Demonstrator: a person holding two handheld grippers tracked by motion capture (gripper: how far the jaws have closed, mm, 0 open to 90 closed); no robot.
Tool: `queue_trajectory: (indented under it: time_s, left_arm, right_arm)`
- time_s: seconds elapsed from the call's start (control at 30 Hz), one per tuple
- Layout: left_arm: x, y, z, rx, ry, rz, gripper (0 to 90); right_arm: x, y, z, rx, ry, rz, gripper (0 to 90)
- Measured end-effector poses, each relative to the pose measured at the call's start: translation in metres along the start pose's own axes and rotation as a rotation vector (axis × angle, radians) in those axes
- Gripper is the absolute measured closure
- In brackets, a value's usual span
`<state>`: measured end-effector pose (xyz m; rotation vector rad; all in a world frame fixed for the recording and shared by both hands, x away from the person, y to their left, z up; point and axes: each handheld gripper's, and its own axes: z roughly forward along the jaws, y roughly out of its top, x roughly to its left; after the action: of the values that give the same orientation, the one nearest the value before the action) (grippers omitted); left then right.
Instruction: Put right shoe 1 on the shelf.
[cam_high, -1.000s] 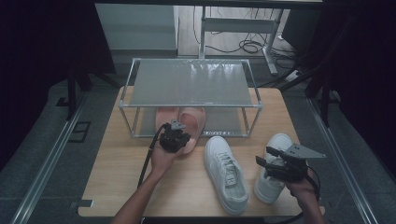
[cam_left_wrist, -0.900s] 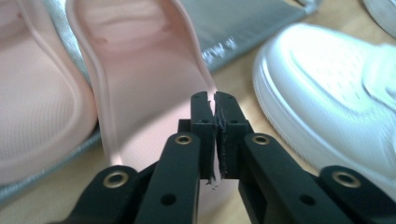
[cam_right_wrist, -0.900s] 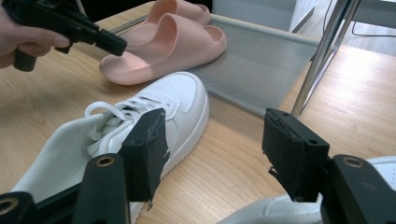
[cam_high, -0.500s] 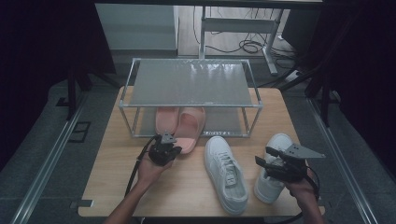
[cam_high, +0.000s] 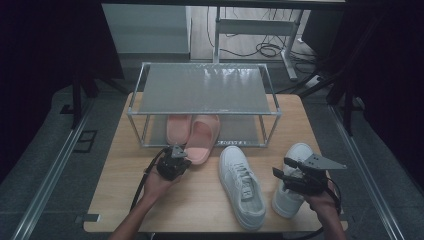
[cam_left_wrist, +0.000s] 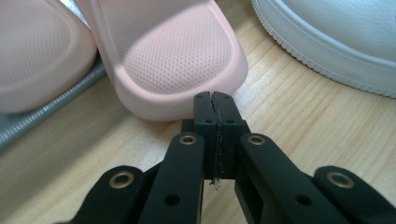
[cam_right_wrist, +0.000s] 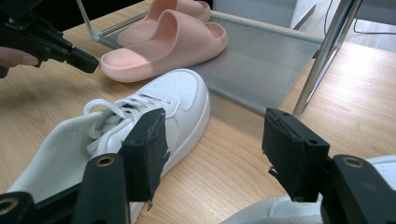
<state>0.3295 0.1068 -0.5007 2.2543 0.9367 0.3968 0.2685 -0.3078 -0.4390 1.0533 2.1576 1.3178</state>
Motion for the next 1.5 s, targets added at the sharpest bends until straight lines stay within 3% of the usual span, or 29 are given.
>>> queue_trajectory:
  time_s: [0.47, 0.63, 0.77, 0.93, 1.27, 1.5]
  left_arm:
    - [-0.001, 0.007, 0.008, 0.004, -0.041, -0.012, 90.0]
    - [-0.002, 0.008, 0.008, 0.01, -0.048, -0.007, 90.0]
    - [-0.006, 0.007, 0.008, 0.029, -0.059, 0.024, 90.0]
    - [-0.004, 0.009, 0.014, 0.024, -0.068, 0.004, 90.0]
    - [-0.002, 0.021, 0.025, 0.033, -0.061, 0.006, 90.0]
    - [0.003, 0.026, 0.034, 0.017, -0.053, -0.026, 90.0]
  right_arm:
    - [0.0, -0.001, 0.002, 0.003, 0.001, -0.001, 40.3]
    - [0.0, -0.001, 0.001, 0.003, 0.0, 0.002, 40.3]
    - [-0.001, 0.0, 0.0, -0.001, -0.003, 0.001, 40.3]
    - [0.0, 0.0, 0.0, 0.002, -0.001, -0.004, 40.2]
    - [0.0, 0.0, 0.001, 0.001, -0.001, -0.001, 40.2]
    - [-0.002, -0.001, -0.001, -0.001, -0.006, 0.002, 40.2]
